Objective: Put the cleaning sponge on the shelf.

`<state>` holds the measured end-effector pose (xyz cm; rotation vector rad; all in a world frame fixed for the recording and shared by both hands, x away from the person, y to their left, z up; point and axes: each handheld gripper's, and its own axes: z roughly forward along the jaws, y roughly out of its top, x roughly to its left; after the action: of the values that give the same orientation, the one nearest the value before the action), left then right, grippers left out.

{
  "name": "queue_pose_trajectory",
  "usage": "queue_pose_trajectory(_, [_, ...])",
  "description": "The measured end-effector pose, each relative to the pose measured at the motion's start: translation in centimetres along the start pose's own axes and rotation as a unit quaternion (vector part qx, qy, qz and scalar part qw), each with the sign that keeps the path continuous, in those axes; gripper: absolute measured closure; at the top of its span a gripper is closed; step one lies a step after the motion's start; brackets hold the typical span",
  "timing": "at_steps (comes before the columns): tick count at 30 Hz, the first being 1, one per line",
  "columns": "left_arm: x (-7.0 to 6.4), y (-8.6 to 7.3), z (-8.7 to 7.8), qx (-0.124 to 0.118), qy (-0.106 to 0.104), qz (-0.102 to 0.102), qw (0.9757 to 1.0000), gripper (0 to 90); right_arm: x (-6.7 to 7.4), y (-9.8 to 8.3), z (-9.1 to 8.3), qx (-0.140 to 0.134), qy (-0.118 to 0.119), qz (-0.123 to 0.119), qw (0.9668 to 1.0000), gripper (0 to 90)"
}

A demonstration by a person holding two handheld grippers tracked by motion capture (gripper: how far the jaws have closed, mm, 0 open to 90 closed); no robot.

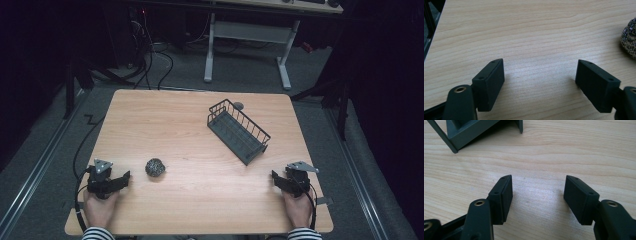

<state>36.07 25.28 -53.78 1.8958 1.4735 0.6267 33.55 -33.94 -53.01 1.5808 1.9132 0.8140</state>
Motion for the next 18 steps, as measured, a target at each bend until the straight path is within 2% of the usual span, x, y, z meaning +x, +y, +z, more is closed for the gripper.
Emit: queue_pose_trajectory(18, [-0.01,-0.01,0.0,0.0,-0.003,0.0,1.0,22.3,0.04,0.03,0.01,0.001,0.002,0.0,1.0,41.1])
